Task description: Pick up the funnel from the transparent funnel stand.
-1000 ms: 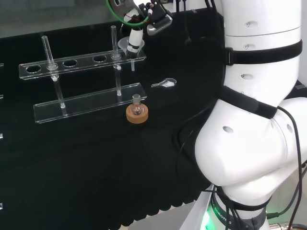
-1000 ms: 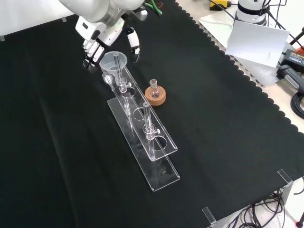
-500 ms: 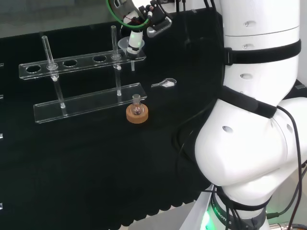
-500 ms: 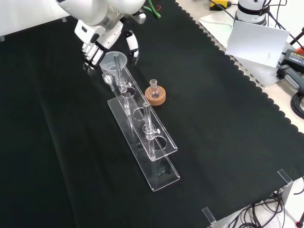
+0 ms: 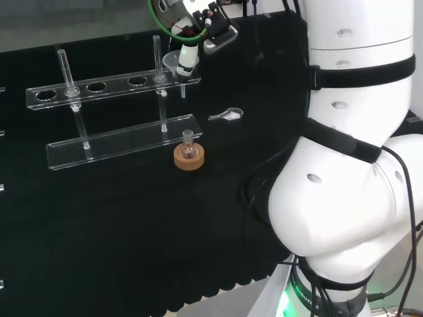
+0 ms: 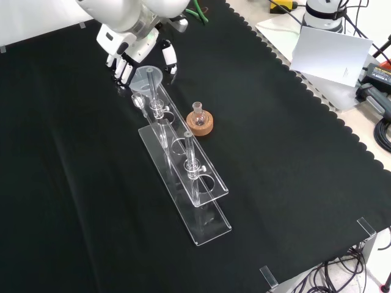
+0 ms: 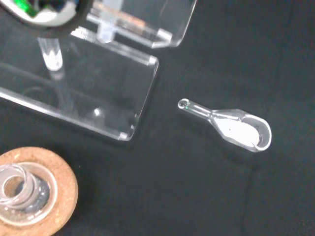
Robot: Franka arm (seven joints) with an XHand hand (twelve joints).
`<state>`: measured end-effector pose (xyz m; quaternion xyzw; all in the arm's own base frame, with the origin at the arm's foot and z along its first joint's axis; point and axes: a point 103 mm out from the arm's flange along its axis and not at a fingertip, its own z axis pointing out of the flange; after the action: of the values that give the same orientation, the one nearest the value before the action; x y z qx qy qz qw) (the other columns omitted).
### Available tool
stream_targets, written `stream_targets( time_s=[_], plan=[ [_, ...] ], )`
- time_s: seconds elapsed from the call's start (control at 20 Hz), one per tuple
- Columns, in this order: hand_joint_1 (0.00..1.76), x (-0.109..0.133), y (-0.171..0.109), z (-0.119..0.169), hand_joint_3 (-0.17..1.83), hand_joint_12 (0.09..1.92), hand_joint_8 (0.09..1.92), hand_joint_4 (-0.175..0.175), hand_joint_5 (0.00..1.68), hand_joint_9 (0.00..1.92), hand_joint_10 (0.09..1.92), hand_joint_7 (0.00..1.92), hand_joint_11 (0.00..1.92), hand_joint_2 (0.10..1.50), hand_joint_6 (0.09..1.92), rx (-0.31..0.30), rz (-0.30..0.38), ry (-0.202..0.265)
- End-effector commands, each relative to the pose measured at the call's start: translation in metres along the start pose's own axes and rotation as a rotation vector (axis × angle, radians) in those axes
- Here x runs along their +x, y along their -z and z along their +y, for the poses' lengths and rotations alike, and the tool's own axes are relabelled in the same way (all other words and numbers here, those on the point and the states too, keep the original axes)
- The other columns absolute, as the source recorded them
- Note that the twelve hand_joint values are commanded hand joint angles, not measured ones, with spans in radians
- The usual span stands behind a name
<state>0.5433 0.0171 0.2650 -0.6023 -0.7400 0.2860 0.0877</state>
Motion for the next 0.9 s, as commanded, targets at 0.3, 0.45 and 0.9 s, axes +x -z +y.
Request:
stream_targets(
  time_s=[0.3, 0.45, 0.9],
  plan=[
    [0.84, -0.008, 0.016, -0.019, 0.61, 1.28, 0.61, 0.018, 0.77, 1.01, 0.43, 0.63, 0.50, 0.69, 0.70, -0.187, -0.033, -0.064],
    [0.85, -0.011, 0.033, -0.038, 0.62, 1.28, 0.62, 0.020, 0.77, 1.02, 0.43, 0.64, 0.51, 0.70, 0.74, -0.174, -0.054, -0.073],
    [0.85, -0.012, 0.058, -0.092, 0.63, 1.27, 0.62, 0.021, 0.74, 1.00, 0.41, 0.64, 0.52, 0.69, 0.76, -0.168, -0.102, -0.138]
  ],
)
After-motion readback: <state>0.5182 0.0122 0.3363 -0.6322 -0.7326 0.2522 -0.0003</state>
